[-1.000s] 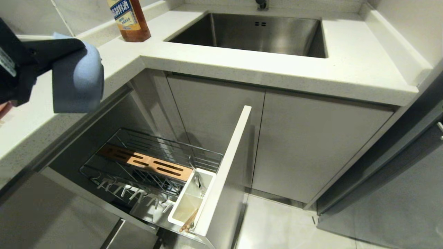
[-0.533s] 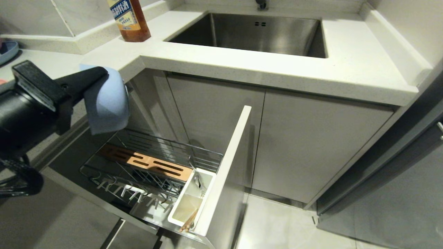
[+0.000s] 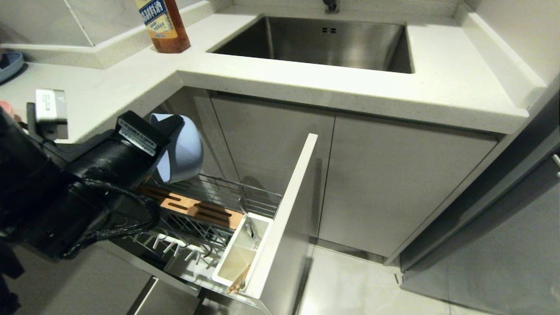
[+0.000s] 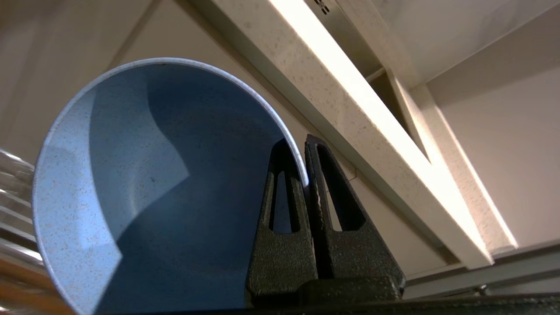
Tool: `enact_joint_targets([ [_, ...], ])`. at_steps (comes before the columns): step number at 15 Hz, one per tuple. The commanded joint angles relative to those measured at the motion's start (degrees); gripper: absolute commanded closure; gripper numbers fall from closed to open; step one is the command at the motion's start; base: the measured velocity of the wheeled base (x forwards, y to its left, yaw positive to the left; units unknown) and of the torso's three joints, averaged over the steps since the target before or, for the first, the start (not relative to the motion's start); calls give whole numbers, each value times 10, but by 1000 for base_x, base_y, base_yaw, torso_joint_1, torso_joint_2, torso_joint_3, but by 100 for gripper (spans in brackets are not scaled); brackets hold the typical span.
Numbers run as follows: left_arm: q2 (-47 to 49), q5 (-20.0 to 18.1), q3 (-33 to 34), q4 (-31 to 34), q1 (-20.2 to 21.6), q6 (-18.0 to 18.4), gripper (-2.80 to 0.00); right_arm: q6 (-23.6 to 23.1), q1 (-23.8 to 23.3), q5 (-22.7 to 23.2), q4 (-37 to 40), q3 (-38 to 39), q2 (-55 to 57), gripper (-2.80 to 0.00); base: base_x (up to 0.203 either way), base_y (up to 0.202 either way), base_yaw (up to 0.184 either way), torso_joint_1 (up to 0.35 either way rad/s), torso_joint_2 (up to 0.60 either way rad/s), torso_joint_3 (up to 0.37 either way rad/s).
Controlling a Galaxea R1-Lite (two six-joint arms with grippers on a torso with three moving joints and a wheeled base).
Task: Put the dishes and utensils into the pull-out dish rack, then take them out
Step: Pick up the bowl and place it in the cupboard
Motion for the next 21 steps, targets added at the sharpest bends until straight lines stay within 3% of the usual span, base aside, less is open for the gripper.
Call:
enact_joint_targets([
  [1, 50, 3, 0, -28, -6, -10, 0, 0, 0, 0, 0, 1, 0, 0, 0, 0, 0, 0, 0, 0],
  [5, 146, 27, 19, -167, -10, -13, 0, 0, 0, 0, 0, 1, 0, 0, 0, 0, 0, 0, 0, 0],
  [10, 246, 82, 25, -281, -10, -13, 0, 0, 0, 0, 0, 1, 0, 0, 0, 0, 0, 0, 0, 0],
  [14, 296, 102, 24, -294, -8, -16, 0, 0, 0, 0, 0, 1, 0, 0, 0, 0, 0, 0, 0, 0],
  [21, 338, 112, 22, -296, 0, -91, 0, 0, 0, 0, 0, 1, 0, 0, 0, 0, 0, 0, 0, 0],
])
